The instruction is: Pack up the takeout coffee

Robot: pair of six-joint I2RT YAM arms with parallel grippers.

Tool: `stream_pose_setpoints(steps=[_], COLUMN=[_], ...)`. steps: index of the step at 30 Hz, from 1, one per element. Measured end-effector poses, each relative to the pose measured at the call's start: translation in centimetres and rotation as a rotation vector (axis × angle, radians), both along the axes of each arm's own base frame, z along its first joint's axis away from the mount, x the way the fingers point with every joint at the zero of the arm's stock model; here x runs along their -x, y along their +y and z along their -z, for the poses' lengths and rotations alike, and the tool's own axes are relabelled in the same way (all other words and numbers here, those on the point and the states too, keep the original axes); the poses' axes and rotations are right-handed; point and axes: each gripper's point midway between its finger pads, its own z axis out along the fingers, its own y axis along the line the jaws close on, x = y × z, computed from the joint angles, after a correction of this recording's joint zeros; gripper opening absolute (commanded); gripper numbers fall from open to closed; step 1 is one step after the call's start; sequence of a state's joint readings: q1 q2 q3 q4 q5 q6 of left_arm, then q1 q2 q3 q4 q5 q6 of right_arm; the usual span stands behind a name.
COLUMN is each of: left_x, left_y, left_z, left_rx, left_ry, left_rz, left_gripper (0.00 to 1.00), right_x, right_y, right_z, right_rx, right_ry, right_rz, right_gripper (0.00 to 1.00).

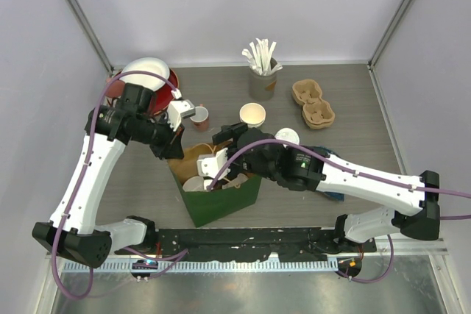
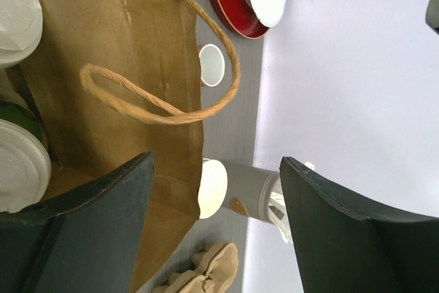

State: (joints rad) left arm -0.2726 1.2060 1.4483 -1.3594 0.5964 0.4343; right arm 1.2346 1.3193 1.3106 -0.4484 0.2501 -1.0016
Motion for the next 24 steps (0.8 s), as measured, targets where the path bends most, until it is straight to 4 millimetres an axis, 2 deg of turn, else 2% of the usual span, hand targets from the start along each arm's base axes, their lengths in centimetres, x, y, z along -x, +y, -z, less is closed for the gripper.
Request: stream_pose_setpoints(steps=[14,24], left_x=[-0.1,-0.1], left_y=[-0.1,-0.1], left_z=[-0.4,-0.4], left_rx=[0.009,0.009], left_ry=[-0.019,-0.019], left_rz=[0.018,0.018], left_gripper=[0.00,0.00], right_x=[-1.4,-3.6], right_y=[-1.6,-3.3], right_z=[-2.7,-4.3], right_rx=[-0.019,-0.109], right_ry=[-0.118,-0.113], right_rz=[0.079,0.250], right_gripper=[0.80,0.83])
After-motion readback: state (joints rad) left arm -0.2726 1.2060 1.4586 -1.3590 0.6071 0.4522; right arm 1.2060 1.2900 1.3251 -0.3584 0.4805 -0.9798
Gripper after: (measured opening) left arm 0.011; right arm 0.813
